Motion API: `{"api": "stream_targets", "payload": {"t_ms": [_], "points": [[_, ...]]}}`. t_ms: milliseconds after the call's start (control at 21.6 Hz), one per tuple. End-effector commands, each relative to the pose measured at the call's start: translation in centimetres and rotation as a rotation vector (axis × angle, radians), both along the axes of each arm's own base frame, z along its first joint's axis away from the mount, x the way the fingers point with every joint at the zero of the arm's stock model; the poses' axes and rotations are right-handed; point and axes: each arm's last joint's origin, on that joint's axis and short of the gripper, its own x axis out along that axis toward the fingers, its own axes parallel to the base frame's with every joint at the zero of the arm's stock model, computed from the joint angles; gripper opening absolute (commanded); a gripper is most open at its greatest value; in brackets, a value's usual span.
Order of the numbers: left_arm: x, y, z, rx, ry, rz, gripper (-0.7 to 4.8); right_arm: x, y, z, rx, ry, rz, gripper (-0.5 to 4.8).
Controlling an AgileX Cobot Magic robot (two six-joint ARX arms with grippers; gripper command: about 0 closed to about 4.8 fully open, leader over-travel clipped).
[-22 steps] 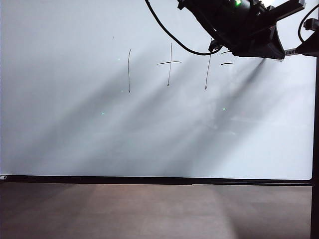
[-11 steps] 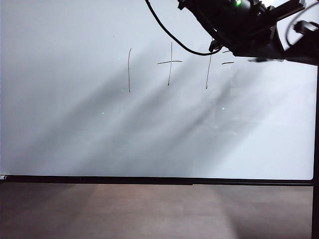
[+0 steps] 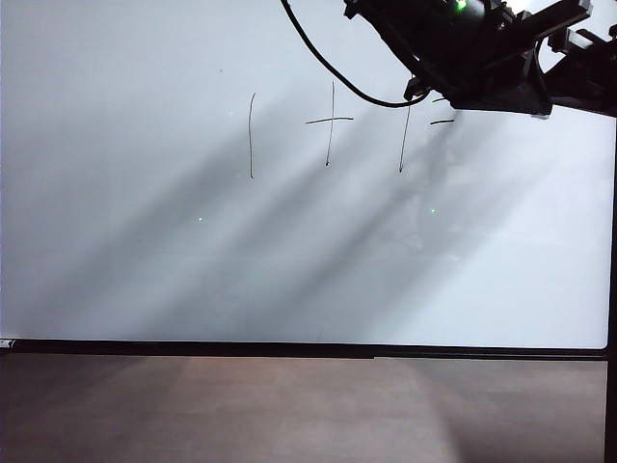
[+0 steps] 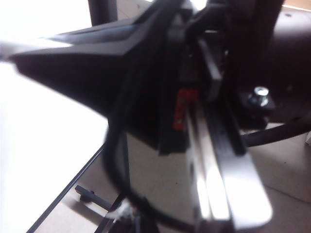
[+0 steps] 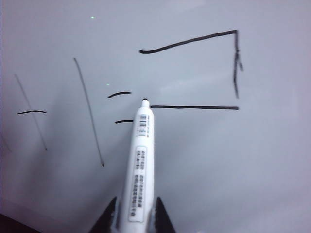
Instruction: Reach to the right to find the marker pen, pick it up, and write the answer to the math problem on the whiteboard.
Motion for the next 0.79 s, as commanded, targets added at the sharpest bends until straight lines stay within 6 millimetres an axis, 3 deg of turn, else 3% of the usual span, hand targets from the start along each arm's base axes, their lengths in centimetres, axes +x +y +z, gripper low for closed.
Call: {"api": "stream_targets", "payload": {"t_ms": [46, 786], "points": [[-0.1, -0.05, 0.45, -0.014, -0.011, -0.003, -0.05, 0.23, 0.1, -0.1, -0.001, -0.005, 0.006, -0.04], [-0.11, -0.05, 0.46, -0.015, -0.011, -0.005, -0.05, 0.89, 0.08, -0.21, -0.009, 0.013, 0.006, -0.04]]}}
